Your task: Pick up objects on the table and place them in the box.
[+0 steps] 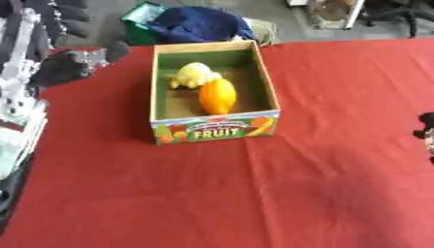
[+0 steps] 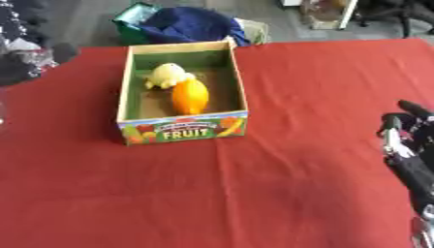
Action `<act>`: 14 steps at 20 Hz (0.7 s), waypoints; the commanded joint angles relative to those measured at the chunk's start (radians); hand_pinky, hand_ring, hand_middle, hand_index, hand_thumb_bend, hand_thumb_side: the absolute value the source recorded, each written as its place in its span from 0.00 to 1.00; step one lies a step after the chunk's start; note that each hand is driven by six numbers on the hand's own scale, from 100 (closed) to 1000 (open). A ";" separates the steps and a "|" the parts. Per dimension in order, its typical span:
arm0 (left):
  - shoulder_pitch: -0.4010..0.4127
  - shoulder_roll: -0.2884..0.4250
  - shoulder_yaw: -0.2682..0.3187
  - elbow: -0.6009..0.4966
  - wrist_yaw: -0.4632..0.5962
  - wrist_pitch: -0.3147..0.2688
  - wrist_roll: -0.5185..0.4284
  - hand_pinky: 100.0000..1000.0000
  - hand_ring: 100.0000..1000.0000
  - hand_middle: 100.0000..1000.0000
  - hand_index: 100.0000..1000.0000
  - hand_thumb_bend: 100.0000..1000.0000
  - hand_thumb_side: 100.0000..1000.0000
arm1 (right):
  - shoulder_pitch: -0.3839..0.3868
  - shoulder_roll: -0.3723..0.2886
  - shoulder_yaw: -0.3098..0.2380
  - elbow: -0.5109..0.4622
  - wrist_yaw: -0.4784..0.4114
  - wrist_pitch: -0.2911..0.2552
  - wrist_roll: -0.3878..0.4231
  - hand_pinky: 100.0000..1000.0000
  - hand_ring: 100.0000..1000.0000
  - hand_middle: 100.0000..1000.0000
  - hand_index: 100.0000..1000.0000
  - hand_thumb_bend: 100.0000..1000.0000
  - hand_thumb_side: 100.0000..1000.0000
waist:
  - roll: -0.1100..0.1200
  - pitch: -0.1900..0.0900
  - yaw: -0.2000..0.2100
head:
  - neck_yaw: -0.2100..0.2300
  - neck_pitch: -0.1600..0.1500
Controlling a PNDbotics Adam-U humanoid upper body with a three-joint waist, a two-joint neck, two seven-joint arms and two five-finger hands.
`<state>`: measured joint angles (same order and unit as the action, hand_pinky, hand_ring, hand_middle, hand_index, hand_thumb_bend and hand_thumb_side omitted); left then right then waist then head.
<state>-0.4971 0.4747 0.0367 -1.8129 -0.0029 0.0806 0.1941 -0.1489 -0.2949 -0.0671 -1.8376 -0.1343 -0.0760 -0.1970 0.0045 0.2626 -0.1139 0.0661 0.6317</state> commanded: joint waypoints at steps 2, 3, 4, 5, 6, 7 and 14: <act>0.064 -0.005 0.053 -0.094 0.043 0.020 0.070 0.53 0.62 0.59 0.70 0.81 0.26 | -0.007 -0.011 -0.008 -0.011 -0.003 0.000 -0.004 0.65 0.75 0.59 0.79 0.00 0.17 | -0.002 -0.016 0.005 | 0.032 -0.002; 0.090 -0.016 0.061 -0.097 0.047 0.025 0.081 0.53 0.62 0.59 0.70 0.80 0.25 | -0.009 -0.012 -0.007 -0.012 -0.003 0.000 -0.002 0.65 0.75 0.59 0.79 0.00 0.17 | -0.002 -0.015 0.007 | 0.047 -0.003; 0.111 -0.026 0.066 -0.099 0.051 0.029 0.090 0.52 0.61 0.59 0.70 0.78 0.24 | -0.009 -0.012 -0.006 -0.012 -0.004 0.000 -0.001 0.65 0.75 0.59 0.79 0.00 0.17 | -0.002 -0.016 0.007 | 0.058 -0.001; 0.132 -0.038 0.071 -0.097 0.057 0.034 0.098 0.52 0.61 0.58 0.70 0.77 0.24 | -0.009 -0.011 -0.007 -0.012 -0.004 0.000 -0.002 0.65 0.75 0.59 0.79 0.00 0.17 | -0.002 -0.016 0.007 | 0.067 0.003; 0.149 -0.049 0.074 -0.096 0.065 0.037 0.105 0.52 0.61 0.58 0.69 0.76 0.23 | -0.009 -0.011 -0.008 -0.012 -0.004 0.000 -0.003 0.65 0.75 0.59 0.79 0.00 0.17 | -0.002 -0.017 0.008 | 0.073 0.005; 0.165 -0.059 0.078 -0.095 0.071 0.038 0.111 0.52 0.61 0.58 0.69 0.75 0.23 | -0.009 -0.011 -0.007 -0.011 -0.004 0.000 -0.003 0.65 0.75 0.59 0.79 0.00 0.17 | -0.002 -0.017 0.010 | 0.076 0.010; 0.214 -0.124 0.081 -0.078 0.084 0.041 0.116 0.51 0.60 0.57 0.68 0.73 0.21 | -0.009 -0.007 -0.005 -0.009 -0.005 0.001 0.000 0.65 0.75 0.59 0.79 0.00 0.17 | -0.006 -0.022 0.016 | 0.082 0.071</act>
<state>-0.2785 0.3473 0.1079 -1.8814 0.0756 0.1221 0.3068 -0.1495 -0.2931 -0.0672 -1.8376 -0.1343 -0.0744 -0.1979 -0.0014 0.2572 -0.0980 0.1437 0.6882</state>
